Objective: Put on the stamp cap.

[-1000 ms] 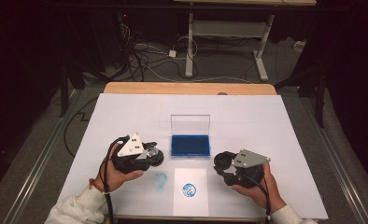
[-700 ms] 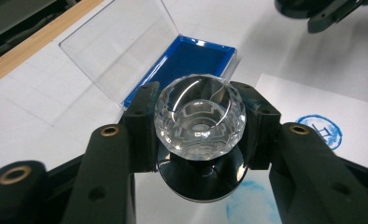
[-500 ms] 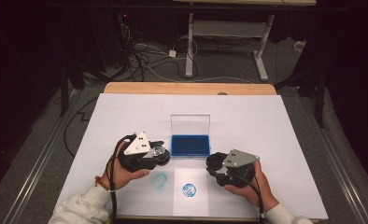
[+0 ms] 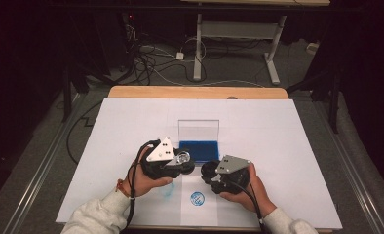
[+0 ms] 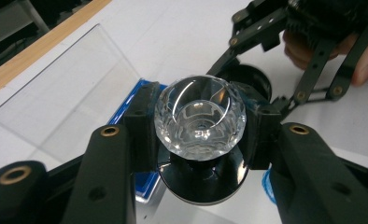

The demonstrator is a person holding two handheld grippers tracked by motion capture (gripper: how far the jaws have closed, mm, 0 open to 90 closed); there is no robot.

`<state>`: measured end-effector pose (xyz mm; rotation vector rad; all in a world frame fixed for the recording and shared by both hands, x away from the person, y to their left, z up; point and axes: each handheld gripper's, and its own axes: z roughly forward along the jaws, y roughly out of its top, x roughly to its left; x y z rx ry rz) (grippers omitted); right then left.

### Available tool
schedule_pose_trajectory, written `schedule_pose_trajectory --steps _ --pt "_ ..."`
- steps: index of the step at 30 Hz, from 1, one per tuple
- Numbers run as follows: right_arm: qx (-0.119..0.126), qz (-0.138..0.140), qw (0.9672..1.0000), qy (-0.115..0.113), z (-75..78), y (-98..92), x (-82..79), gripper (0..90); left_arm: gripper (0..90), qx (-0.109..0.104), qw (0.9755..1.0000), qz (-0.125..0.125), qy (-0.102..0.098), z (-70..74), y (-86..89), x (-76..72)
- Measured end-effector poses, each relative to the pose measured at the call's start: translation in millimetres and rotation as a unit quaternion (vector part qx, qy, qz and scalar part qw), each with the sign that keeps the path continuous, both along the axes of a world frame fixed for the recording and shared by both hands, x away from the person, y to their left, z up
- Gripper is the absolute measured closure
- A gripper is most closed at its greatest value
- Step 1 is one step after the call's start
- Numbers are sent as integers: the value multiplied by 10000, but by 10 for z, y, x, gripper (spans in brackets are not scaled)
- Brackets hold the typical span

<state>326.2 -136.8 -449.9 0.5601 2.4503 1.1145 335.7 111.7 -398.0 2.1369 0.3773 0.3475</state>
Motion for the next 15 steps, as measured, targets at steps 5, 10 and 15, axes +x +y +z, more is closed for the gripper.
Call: schedule_pose_trajectory --steps 5,10,15 --pt "-15 85 10000 26 -16 97 3 388 544 -97 9999 -87 36 5 -85 14" --pt "14 170 9998 46 -11 158 -2 388 544 -111 9997 -210 42 5 -178 9" --pt "82 194 9998 64 9 174 -8 388 544 -125 9997 -216 8 -18 -250 18"
